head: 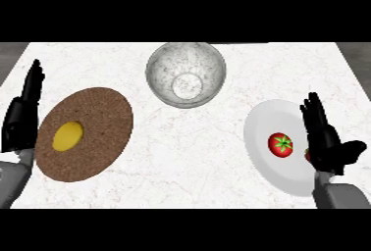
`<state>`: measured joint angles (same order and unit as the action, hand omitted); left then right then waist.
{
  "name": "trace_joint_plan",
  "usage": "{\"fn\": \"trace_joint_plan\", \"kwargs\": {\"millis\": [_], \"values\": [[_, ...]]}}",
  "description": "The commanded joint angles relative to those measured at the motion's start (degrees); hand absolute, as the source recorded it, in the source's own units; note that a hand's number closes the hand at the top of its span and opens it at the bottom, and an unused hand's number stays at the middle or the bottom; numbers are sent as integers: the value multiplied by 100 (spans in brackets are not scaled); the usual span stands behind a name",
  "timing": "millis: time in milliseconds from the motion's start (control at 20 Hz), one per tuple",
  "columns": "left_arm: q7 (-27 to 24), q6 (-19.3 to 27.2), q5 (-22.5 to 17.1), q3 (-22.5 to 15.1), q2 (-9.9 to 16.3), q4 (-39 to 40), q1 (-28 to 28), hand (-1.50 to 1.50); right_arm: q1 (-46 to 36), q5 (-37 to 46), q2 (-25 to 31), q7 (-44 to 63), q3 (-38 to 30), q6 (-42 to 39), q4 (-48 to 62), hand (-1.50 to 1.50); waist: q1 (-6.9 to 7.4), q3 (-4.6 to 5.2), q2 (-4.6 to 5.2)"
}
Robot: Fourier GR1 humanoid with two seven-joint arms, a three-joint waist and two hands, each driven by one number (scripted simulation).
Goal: Pick the bell pepper from the plate and place it in the bowl
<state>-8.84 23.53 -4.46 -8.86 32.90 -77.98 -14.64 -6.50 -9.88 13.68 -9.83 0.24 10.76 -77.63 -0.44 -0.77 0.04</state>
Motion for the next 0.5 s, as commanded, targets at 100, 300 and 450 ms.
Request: {"fn": "trace_joint_plan", "kwargs": {"millis": [100,300,450], "values": [[236,-336,-412,-271,-575,-193,14,0,98,-131,827,-493,769,-2196,-232,150,50,69,-12],[468,-539,-758,-538,-1057,-114,189,0,-472,1527,2112,-1423,800,-1902,-966,150,-220,189,-241],[636,-683,-1097,-671,-1374,-496,520,0,920,-600,1168,-2860,49,-2772,-350,-150,-137,39,-45]]}}
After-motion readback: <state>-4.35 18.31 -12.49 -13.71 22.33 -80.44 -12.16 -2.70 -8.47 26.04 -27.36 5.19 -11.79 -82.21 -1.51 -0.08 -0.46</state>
